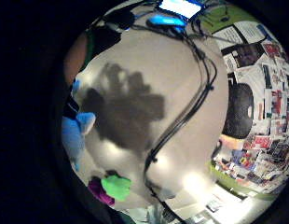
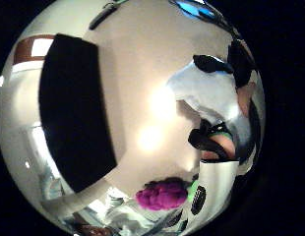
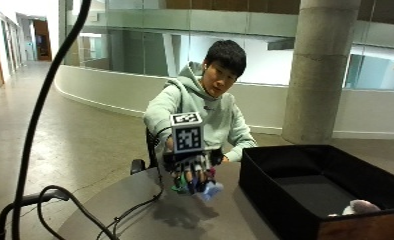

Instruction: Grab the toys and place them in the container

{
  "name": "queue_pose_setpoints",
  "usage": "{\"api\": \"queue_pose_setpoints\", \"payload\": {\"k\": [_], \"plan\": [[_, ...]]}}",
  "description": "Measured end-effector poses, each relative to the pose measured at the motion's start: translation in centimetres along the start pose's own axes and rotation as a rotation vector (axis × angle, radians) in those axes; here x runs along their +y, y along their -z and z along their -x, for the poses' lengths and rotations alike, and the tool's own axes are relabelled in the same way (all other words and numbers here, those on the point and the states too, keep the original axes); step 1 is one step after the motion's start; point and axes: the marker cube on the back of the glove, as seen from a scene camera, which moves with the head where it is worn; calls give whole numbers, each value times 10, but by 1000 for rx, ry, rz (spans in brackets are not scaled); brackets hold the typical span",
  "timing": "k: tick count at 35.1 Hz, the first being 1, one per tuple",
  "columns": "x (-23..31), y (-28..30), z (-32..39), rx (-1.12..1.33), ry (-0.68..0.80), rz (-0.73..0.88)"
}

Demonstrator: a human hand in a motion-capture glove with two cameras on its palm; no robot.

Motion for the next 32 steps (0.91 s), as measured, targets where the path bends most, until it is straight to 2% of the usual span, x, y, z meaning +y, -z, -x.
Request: {"api": "queue_pose_setpoints", "payload": {"k": [6, 12, 15, 19, 23, 29, 32], "plan": [[17, 92, 58, -118, 181, -84], [57, 176, 145, -167, 229, -299], [58, 206, 185, -153, 302, -391], [52, 219, 230, -127, 370, -424], [35, 211, 256, -104, 374, -369], [29, 186, 277, -61, 348, -91], [31, 183, 275, -64, 359, -79]]}}
